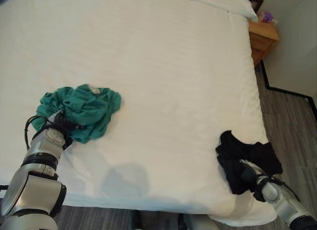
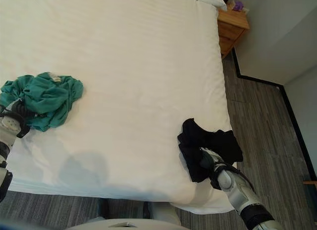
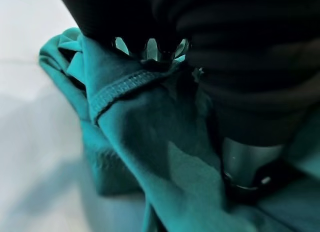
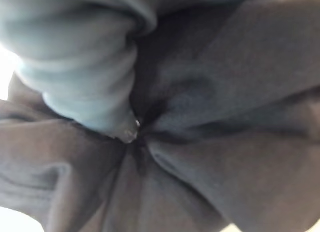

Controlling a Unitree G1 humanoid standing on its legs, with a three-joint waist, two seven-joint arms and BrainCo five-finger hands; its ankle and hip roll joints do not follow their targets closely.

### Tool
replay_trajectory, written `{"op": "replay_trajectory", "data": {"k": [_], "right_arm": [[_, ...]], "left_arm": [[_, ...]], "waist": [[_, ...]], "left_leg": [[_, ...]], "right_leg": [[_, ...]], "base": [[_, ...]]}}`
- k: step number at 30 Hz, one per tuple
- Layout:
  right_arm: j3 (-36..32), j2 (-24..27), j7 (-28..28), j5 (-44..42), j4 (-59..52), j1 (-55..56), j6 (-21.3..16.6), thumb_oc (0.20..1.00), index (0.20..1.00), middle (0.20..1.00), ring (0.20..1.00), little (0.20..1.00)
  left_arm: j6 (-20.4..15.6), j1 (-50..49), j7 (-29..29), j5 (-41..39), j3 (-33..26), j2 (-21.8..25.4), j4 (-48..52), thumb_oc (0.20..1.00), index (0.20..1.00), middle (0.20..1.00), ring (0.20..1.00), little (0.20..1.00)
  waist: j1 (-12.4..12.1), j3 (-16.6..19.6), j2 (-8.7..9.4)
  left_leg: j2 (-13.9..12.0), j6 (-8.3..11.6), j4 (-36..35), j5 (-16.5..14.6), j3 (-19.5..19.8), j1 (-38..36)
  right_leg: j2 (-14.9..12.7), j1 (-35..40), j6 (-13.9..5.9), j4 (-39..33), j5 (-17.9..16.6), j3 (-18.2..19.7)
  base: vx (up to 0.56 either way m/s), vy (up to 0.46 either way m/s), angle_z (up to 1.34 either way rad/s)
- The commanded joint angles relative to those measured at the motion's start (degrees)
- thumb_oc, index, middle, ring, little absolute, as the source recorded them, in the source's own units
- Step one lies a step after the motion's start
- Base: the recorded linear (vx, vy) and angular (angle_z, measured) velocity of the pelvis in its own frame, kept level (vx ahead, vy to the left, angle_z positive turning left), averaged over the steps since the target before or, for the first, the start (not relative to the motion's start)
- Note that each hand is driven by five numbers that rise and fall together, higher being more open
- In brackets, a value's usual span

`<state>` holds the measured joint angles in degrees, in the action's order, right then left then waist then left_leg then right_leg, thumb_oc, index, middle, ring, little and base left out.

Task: Pick up bed clothes into laundry basket.

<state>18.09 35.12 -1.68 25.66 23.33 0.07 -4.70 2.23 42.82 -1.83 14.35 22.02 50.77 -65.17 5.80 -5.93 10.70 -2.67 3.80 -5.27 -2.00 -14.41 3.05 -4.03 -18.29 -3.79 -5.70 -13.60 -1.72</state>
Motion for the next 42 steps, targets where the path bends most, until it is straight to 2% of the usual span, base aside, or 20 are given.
{"op": "replay_trajectory", "data": {"k": [1,6,8,9,10,11,13,14,15,17,19,21,24,26,27,28,33,37,40,42], "right_arm": [[2.94,-0.40,-1.82,-4.26,7.14,3.61,1.34,0.200,0.200,0.200,0.200,0.200],[-2.97,-0.98,-0.83,-8.24,6.43,5.43,1.68,0.200,0.200,0.200,0.200,0.200],[-9.44,-2.48,0.06,-18.24,3.45,5.85,1.45,0.200,0.200,0.200,0.200,0.200],[-9.41,-2.44,0.03,-18.28,3.40,5.84,1.48,0.200,0.200,0.200,0.200,0.200],[-11.34,-3.77,0.29,-24.11,2.97,5.32,0.92,0.200,0.200,0.200,0.200,0.200],[-14.33,-5.52,-0.85,-34.51,-0.04,4.82,0.09,0.200,0.200,0.200,0.200,0.200],[-17.47,-7.31,-1.41,-47.00,-6.11,2.61,-2.12,0.200,0.200,0.200,0.200,0.200],[-18.20,-7.20,-2.17,-49.57,-9.18,1.86,-1.53,0.200,0.200,0.200,0.200,0.200],[-18.20,-7.20,-2.17,-49.57,-9.27,1.87,-1.45,0.200,0.200,0.200,0.200,0.200],[-19.19,-7.47,-2.00,-55.61,-16.04,0.09,-3.14,0.200,0.200,0.200,0.200,0.200],[-19.54,-7.43,-2.31,-57.26,-18.39,-0.59,-3.33,0.200,0.200,0.200,0.200,0.200],[-20.42,-10.48,-3.94,-66.17,-28.00,-1.60,-5.21,0.200,0.200,0.200,0.200,0.200],[-20.28,-11.07,-4.04,-66.81,-29.09,-1.35,-5.32,0.200,0.200,0.200,0.200,0.200],[-20.37,-14.44,-4.59,-68.50,-31.90,1.15,-5.26,0.200,0.200,0.200,0.200,0.200],[-20.31,-14.41,-4.57,-68.44,-32.00,1.30,-5.23,0.200,0.200,0.200,0.200,0.200],[-20.98,-15.31,-5.55,-67.79,-32.04,3.39,-4.69,0.200,0.200,0.200,0.200,0.200],[-20.43,-19.35,-7.38,-72.10,-29.44,8.12,-4.25,0.200,0.200,0.200,0.200,0.200],[-21.35,-20.15,-7.97,-71.32,-27.46,11.79,-3.95,0.200,0.200,0.200,0.200,0.200],[-22.42,-19.66,-7.96,-70.12,-27.62,12.84,-4.18,0.200,0.200,0.200,0.200,0.200],[-25.21,-18.78,-7.89,-67.77,-28.21,14.10,-4.64,0.200,0.200,0.200,0.200,0.200]], "left_arm": [[-0.86,-1.93,5.62,6.11,0.40,-5.53,2.05,0.200,0.200,0.200,0.200,0.200],[-2.02,-11.19,6.12,6.71,-1.23,-6.28,13.26,0.200,0.200,0.200,0.200,0.200],[-2.91,-16.42,5.61,-0.67,-6.17,-6.08,20.83,0.200,0.200,0.200,0.200,0.200],[-2.85,-16.53,5.64,-0.67,-6.28,-6.05,20.96,0.200,0.200,0.200,0.200,0.200],[-3.12,-17.96,5.06,-4.50,-7.87,-6.45,22.70,0.200,0.200,0.200,0.200,0.200],[-4.11,-21.01,5.12,-13.43,-11.76,-6.77,29.43,0.200,0.200,0.200,0.200,0.200],[-5.72,-23.86,4.97,-23.92,-14.64,-7.04,38.39,0.200,0.200,0.200,0.200,0.200],[-6.32,-23.98,4.66,-27.89,-15.53,-7.20,41.07,0.200,0.200,0.200,0.200,0.200],[-6.27,-24.03,4.66,-27.91,-15.60,-7.17,41.16,0.200,0.200,0.200,0.200,0.200],[-8.36,-25.52,3.21,-34.29,-18.52,-7.24,47.84,0.200,0.200,0.200,0.200,0.200],[-9.04,-26.28,2.49,-36.05,-19.24,-7.60,50.37,0.200,0.200,0.200,0.200,0.200],[-11.88,-30.53,1.27,-42.47,-23.57,-11.75,59.84,0.200,0.200,0.200,0.200,0.200],[-12.25,-32.38,1.24,-42.47,-24.82,-13.10,62.17,0.200,0.200,0.200,0.200,0.200],[-13.21,-38.88,1.54,-44.24,-28.03,-20.53,68.10,0.200,0.200,0.200,0.200,0.200],[-13.11,-39.13,1.53,-44.19,-28.10,-20.63,68.31,0.200,0.200,0.200,0.200,0.200],[-12.90,-42.92,2.63,-42.66,-28.81,-23.35,70.10,0.200,0.200,0.200,0.200,0.200],[-11.96,-49.99,4.32,-45.62,-28.71,-29.27,68.89,0.200,0.200,0.200,0.200,0.200],[-11.69,-55.41,4.56,-48.85,-29.36,-34.49,67.18,0.200,0.200,0.200,0.200,0.200],[-12.01,-55.77,4.41,-48.88,-29.58,-34.50,67.45,0.200,0.200,0.200,0.200,0.200],[-12.58,-54.51,5.31,-46.46,-30.43,-31.37,68.50,0.200,0.200,0.200,0.200,0.200]], "waist": [[-0.59,-3.05,-2.72],[-1.01,-1.59,-4.08],[-1.36,-0.21,-5.36],[-1.28,-0.14,-5.31],[-1.48,0.37,-5.70],[-1.85,1.48,-6.32],[-2.53,3.42,-7.16],[-2.77,3.93,-7.45],[-2.73,4.02,-7.39],[-3.34,5.05,-7.90],[-3.49,5.63,-8.08],[-4.17,6.91,-8.54],[-4.10,7.31,-8.58],[-4.39,7.99,-8.76],[-4.37,8.08,-8.81],[-4.40,8.19,-8.85],[-4.58,8.15,-8.90],[-4.45,6.42,-9.13],[-4.19,5.47,-9.19],[-2.88,4.24,-9.07]], "left_leg": [[-1.44,-0.06,0.27,4.57,3.57,3.82],[-0.94,-0.24,0.27,3.85,3.86,2.38],[-0.68,-0.32,0.27,3.40,4.59,1.17],[-0.62,-0.31,0.27,3.65,4.60,1.37],[-0.61,-0.31,0.27,3.41,4.83,0.93],[-0.49,-0.32,0.27,3.44,5.29,0.34],[-0.26,-0.40,0.27,3.69,5.85,-0.55],[-0.26,-0.42,0.27,3.36,5.95,-1.30],[-0.21,-0.42,0.27,3.61,5.94,-1.06],[-0.17,-0.44,0.27,3.62,6.29,-1.98],[-0.17,-0.46,0.27,3.58,6.34,-2.29],[-0.05,-0.67,0.27,3.08,6.64,-3.83],[0.05,-0.75,0.27,3.21,6.79,-3.92],[0.20,-1.02,0.27,2.93,6.93,-4.74],[0.19,-1.02,0.27,2.91,6.92,-4.78],[0.27,-1.15,0.27,2.77,6.88,-5.08],[0.45,-1.44,0.27,2.70,6.84,-5.50],[1.05,-2.23,0.27,2.68,6.71,-5.68],[1.36,-2.56,0.27,2.66,6.17,-5.66],[2.00,-2.61,0.27,2.81,5.26,-4.73]], "right_leg": [[-2.84,5.74,-7.15,1.06,3.44,-1.15],[-3.11,7.13,-6.94,1.05,4.39,-1.39],[-3.32,8.89,-6.79,1.07,5.24,-2.03],[-3.37,8.73,-6.74,1.00,5.02,-2.03],[-3.38,9.34,-6.74,1.02,5.36,-2.29],[-3.43,10.31,-6.53,0.98,5.69,-2.68],[-3.58,11.63,-6.24,1.09,5.89,-3.40],[-3.54,12.47,-6.21,1.18,6.26,-3.62],[-3.59,12.26,-6.17,1.12,6.04,-3.60],[-3.61,13.56,-6.01,1.26,6.46,-4.07],[-3.65,13.91,-5.95,1.29,6.60,-4.13],[-3.80,15.75,-5.63,1.51,7.69,-4.58],[-3.89,15.84,-5.53,1.59,7.63,-4.62],[-4.21,16.81,-5.13,2.01,8.25,-4.55],[-4.21,16.84,-5.13,2.01,8.27,-4.54],[-4.16,17.08,-4.97,2.06,8.42,-4.64],[-4.31,17.31,-4.87,2.28,8.52,-4.54],[-5.09,15.80,-5.19,5.30,8.53,-3.99],[-5.56,14.66,-5.55,6.32,8.22,-3.41],[-6.40,12.91,-6.69,6.04,5.90,-2.97]], "base": [[0.00,0.005,-0.09],[0.03,0.017,-0.04],[0.06,0.011,0.09],[0.04,0.001,0.15],[0.04,-0.006,0.16],[0.08,0.000,0.16],[0.08,-0.003,0.25],[0.04,-0.004,0.19],[0.05,-0.001,0.06],[0.03,-0.001,0.05],[0.01,0.001,0.02],[0.02,0.004,0.01],[0.00,0.000,-0.01],[0.01,0.017,0.05],[0.00,0.000,0.00],[0.00,0.000,0.00],[0.00,0.003,0.01],[-0.03,0.021,-0.01],[-0.07,0.073,-0.08],[-0.17,0.113,-0.07]]}}
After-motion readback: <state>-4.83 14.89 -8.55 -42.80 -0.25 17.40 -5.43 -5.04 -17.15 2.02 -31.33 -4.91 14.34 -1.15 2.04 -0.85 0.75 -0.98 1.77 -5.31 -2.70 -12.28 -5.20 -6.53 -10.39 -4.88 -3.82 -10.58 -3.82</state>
